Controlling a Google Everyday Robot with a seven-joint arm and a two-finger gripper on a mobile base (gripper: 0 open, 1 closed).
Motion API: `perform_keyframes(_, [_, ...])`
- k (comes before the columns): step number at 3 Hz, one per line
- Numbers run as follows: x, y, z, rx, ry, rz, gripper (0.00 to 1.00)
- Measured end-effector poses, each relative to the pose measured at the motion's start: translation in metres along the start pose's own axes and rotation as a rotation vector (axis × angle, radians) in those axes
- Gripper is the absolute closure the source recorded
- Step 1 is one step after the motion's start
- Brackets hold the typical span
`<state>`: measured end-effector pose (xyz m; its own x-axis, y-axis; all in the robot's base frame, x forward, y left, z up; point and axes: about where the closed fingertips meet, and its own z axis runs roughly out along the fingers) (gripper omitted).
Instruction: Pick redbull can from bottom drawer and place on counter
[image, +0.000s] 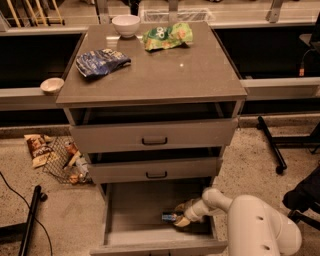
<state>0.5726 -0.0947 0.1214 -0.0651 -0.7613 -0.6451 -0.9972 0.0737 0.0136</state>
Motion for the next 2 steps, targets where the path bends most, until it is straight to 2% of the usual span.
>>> perform_keyframes(1, [-0.019,0.007,-0.023,0.026,-0.052,-0.046,0.85])
perform_keyframes(2, [-0.044,0.017,-0.070,0.059,-0.117,-0.095,1.00])
